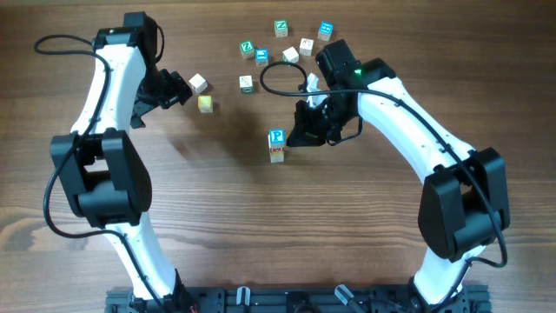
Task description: Form a tower
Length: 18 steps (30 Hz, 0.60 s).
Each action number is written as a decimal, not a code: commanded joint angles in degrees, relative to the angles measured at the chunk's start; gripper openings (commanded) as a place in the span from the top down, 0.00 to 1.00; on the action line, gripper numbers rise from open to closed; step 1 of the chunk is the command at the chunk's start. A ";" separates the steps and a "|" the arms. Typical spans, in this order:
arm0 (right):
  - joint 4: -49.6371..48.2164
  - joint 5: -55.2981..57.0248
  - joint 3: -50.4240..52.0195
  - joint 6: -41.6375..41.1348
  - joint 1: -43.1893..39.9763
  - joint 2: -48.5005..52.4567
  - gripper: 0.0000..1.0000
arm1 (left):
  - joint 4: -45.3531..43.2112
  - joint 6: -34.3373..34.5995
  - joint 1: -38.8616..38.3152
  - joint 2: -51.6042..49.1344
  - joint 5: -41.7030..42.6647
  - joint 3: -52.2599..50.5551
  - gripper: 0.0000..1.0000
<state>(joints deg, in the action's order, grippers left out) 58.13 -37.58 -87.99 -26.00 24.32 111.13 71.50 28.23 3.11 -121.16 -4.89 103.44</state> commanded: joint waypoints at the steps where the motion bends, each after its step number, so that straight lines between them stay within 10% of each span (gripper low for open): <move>1: -0.98 11.39 0.31 -0.98 0.26 0.04 0.95 | -0.20 0.74 0.04 -0.02 -0.98 -0.37 0.00; 18: -7.02 -2.40 0.31 1.20 0.20 0.04 0.95 | -0.22 0.74 0.04 -0.02 -0.98 -0.37 0.00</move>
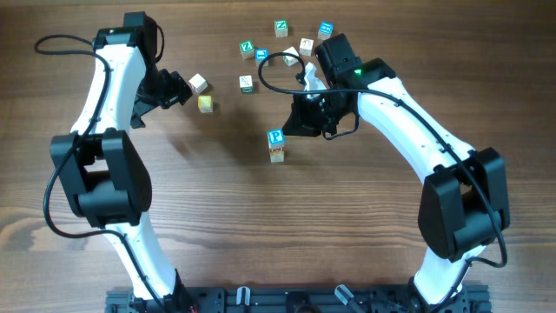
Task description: Form a tower
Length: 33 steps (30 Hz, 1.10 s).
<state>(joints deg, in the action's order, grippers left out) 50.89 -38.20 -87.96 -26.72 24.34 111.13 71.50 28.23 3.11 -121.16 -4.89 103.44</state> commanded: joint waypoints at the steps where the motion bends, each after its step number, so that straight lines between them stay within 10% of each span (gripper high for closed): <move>1: 0.61 -1.77 0.28 2.40 0.17 0.04 0.96 | -0.20 0.74 0.04 -0.02 -0.98 -0.37 0.00; 9: 1.49 16.02 -1.18 0.72 -0.61 0.00 0.92 | -0.20 0.74 0.04 -0.02 -0.98 -0.37 0.00; 14: 17.11 22.32 -21.62 8.31 -0.59 0.00 0.31 | -0.20 0.74 0.04 -0.02 -0.98 -0.37 0.00; 33: 17.64 40.68 -17.27 8.17 17.84 3.17 0.36 | -0.20 0.74 0.04 -0.02 -0.98 -0.37 0.00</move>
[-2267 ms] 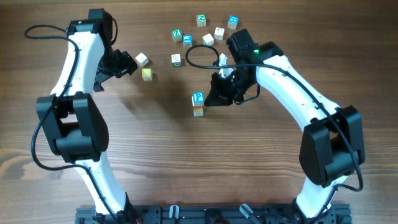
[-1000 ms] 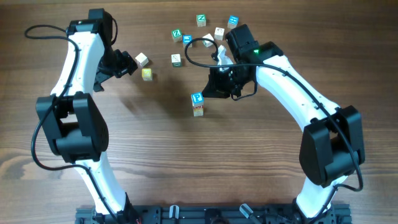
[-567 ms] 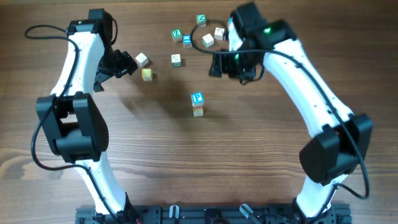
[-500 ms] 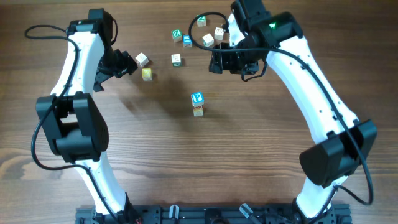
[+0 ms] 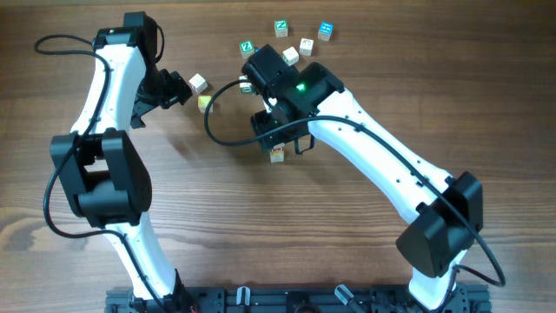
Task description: Form a tower
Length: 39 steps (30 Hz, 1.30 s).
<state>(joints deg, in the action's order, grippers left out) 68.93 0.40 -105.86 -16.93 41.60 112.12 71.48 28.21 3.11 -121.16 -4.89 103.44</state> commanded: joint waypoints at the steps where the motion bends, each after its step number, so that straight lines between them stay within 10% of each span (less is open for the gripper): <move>1: -0.37 2.10 0.63 -1.75 0.76 2.71 0.36 | -0.17 0.76 0.04 -0.02 -0.98 -0.37 0.00; 16: -1.75 3.23 0.63 -4.46 1.57 3.80 0.66 | -0.17 0.76 0.04 -0.02 -0.98 -0.37 0.00; 39: -1.51 0.79 0.61 -16.35 1.57 3.78 0.67 | -0.20 0.76 0.04 -0.02 -0.98 -0.37 0.00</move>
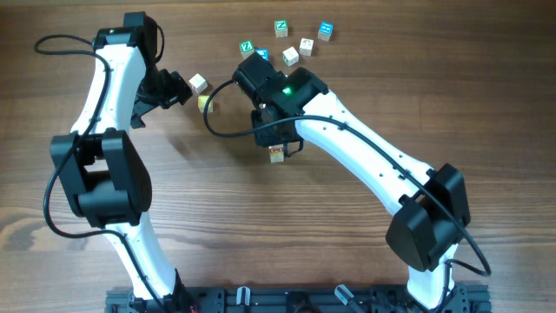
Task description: Form a tower
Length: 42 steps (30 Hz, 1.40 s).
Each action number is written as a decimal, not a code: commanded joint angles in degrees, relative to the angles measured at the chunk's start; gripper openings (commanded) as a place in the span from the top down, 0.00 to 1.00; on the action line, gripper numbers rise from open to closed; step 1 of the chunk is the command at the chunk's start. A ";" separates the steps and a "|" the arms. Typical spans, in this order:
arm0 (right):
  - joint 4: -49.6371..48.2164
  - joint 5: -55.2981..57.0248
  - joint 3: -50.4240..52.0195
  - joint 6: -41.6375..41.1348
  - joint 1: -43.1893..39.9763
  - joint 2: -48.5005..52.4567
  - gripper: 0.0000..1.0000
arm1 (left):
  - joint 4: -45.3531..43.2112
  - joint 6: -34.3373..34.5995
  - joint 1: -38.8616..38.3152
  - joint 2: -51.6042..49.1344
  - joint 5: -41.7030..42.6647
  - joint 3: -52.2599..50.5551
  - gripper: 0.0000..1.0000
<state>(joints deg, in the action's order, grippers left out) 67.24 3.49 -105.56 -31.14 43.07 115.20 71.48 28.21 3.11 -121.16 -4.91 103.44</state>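
The tower [276, 155] stands mid-table; only its lowest, tan block shows. My right arm reaches across from the right, and its wrist covers the rest of the stack. The right gripper [274, 139] sits directly over the tower, its fingers hidden under the wrist, so I cannot tell whether they hold anything. My left gripper [180, 89] hangs at the far left with its fingers apart, just left of a white block [199, 83] and a yellow block [206, 103], touching neither.
Loose blocks lie at the back: two green ones [247, 47] [281, 28], two white ones [290, 56] [306, 45], a blue one [325, 31] and a teal one [263, 54] half under the right arm. A black cable [213, 122] loops left of the tower.
My right arm has shifted slightly left and further over the tower, covering more of it. The left arm and the loose blocks have not moved.
My right gripper was first just right of a two-block tower with a blue block on top. It then stood a little further back. Later the arm had swung left over the tower, hiding the blue block, and it stays there now.
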 commanded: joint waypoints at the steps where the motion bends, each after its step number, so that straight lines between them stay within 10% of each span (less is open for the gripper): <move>1: 0.20 -2.27 0.31 -2.51 0.09 0.70 0.67 | -0.17 0.76 0.04 -0.02 -0.96 -0.37 0.00; 42: 0.13 -0.09 0.31 0.94 0.02 0.70 0.63 | -0.17 0.76 0.04 -0.02 -0.96 -0.37 0.00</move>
<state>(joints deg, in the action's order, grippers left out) 67.26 2.00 -105.54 -30.76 43.07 115.20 71.48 28.23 3.11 -121.16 -4.91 103.44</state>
